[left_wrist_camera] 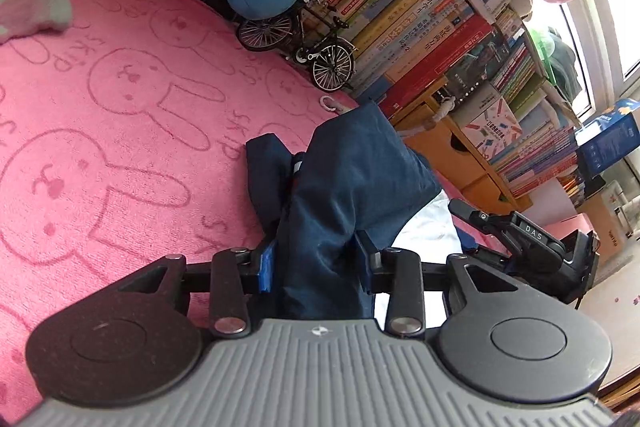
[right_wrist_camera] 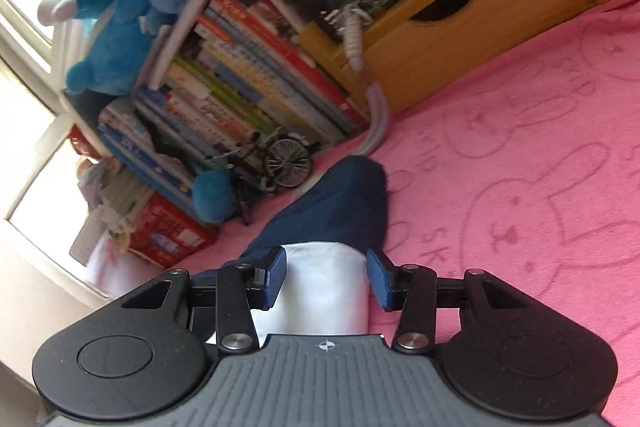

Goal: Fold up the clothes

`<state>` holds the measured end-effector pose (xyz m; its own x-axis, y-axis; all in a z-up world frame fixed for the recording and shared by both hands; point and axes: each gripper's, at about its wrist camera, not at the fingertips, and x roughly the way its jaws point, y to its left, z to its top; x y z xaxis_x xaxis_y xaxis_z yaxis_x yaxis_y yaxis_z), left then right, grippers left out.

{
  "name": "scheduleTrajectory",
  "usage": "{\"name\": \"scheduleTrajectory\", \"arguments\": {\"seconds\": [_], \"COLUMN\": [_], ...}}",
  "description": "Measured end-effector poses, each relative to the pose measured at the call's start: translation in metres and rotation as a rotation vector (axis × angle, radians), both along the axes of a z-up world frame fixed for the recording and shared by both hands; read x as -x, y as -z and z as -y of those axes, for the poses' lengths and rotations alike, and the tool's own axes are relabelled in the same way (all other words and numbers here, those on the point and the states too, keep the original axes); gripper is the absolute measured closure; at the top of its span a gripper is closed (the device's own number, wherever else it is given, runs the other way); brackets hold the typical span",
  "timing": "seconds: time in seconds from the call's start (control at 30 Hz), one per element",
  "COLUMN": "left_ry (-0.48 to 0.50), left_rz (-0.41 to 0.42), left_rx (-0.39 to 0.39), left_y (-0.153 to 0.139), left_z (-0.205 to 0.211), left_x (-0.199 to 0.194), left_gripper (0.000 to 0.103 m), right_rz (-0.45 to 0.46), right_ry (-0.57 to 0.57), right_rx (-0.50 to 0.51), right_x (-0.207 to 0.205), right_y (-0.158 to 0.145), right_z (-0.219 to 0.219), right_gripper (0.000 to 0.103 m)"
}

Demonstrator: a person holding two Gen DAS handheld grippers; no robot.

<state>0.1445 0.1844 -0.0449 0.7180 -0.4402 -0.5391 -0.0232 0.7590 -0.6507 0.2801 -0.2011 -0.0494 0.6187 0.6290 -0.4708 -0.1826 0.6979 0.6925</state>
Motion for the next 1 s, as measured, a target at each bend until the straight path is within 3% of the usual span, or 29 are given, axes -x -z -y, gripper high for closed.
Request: {"name": "scheduleTrajectory", "arguments": {"seconds": [0.1, 0.33, 0.43, 0.53, 0.67, 0.93, 1.0], "left_ry": [-0.019, -0.055, -0.055, 0.021, 0.079, 0.103, 0.103], "left_rz": [0.025, 0.138, 0.178, 0.168, 0.108, 0.051, 0.052], "left_rx": [-0.105, -0.469, -0.601, -0.609, -0.599, -0.636, -0.642], "left_y": [-0.009, -0.048, -0.062, -0.063, -0.053, -0.037, -0.037], "left_z": [0.005, 0.029, 0.041, 0.062, 0.082, 0.109, 0.113], "left_x": [0.014, 0.063, 0.085, 0.104, 0.123, 0.146, 0.150], "left_gripper": [0.050, 0.052, 0.043, 0.040, 0.031, 0.020, 0.012], "right_rz": [0.062, 0.232, 0.310, 0.358, 0.371, 0.390, 0.385], "right_ry": [-0.041, -0.174, -0.285, -0.362, -0.373, -0.349, -0.340], "right_rx": [0.102, 0.365, 0.430, 0.458, 0.490, 0.620, 0.626], "right_x": [0.025, 0.094, 0.140, 0.185, 0.235, 0.302, 0.311], "right_y": [-0.010, -0.037, -0.051, -0.066, -0.074, -0.054, -0.050], "right_z": [-0.002, -0.012, -0.018, -0.022, -0.022, -0.039, -0.044], "right_gripper": [0.038, 0.019, 0.012, 0.009, 0.001, 0.000, 0.000]}}
